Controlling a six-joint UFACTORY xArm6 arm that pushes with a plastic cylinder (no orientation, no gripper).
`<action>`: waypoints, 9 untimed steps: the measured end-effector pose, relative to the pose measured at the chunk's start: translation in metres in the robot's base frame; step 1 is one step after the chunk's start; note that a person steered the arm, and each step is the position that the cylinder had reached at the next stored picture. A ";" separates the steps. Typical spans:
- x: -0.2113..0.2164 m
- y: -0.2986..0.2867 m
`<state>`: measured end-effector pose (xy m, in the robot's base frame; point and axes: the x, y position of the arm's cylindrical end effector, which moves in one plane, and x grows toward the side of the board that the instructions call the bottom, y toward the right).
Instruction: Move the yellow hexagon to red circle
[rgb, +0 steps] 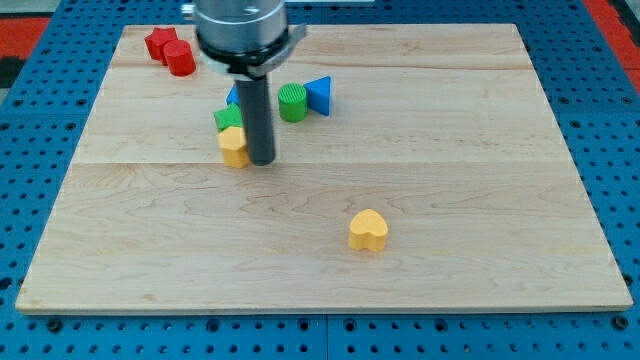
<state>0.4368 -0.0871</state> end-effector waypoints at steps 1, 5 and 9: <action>-0.012 -0.070; -0.108 -0.144; -0.143 -0.168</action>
